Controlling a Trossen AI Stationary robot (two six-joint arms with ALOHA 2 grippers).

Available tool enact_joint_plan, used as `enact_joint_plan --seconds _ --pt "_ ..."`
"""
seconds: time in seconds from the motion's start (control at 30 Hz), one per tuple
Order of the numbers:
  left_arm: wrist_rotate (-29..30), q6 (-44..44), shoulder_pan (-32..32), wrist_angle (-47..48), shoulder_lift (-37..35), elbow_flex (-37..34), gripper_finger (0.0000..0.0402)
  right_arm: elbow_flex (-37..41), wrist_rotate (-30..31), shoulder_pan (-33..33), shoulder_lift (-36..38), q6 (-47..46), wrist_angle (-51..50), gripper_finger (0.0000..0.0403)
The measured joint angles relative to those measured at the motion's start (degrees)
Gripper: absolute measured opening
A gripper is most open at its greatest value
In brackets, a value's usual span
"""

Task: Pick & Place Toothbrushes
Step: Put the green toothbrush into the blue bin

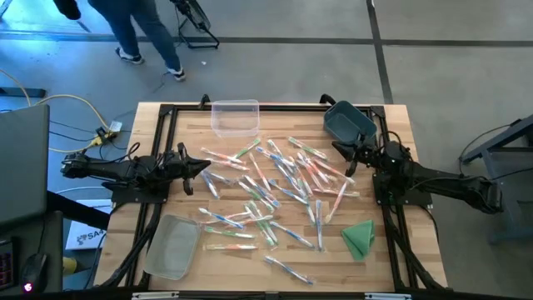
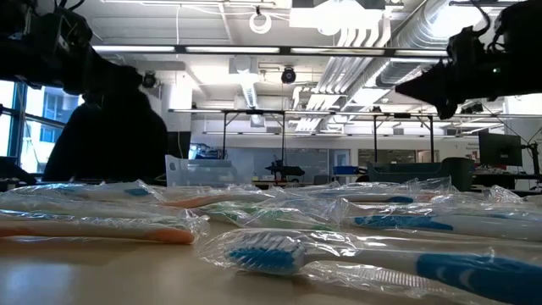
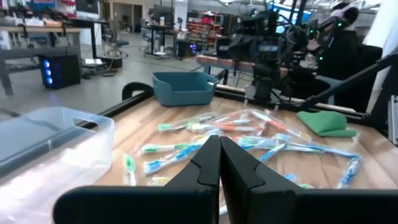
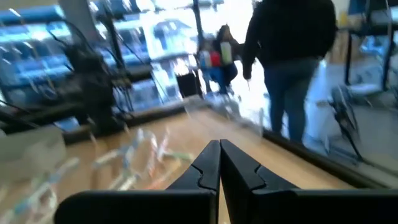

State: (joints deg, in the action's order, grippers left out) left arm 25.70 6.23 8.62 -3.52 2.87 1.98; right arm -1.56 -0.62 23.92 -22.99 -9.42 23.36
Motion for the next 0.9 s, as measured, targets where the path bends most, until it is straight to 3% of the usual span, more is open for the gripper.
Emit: enact_joint_plan --seconds 0.2,0.4,0.67,0.9 --pt "0.5 0.0 0.0 -0.2 0.0 0.0 0.0 -5.2 0.9 -2.3 -6.1 2.2 -0.8 0.0002" --pt "1.0 0.0 0.0 -0.4 0.0 0.0 0.0 -13.6 9.4 -4.9 -14.5 5.1 -12.9 0.0002" --pt "1.0 0.1 0.0 -0.6 0.0 0.1 0.0 -23.5 11.4 -5.5 -26.2 4.8 -22.3 0.0002" --pt "1.0 0.1 0.0 -0.6 0.0 0.1 0.0 -28.7 17.0 -5.5 -33.6 4.6 -27.7 0.0002"
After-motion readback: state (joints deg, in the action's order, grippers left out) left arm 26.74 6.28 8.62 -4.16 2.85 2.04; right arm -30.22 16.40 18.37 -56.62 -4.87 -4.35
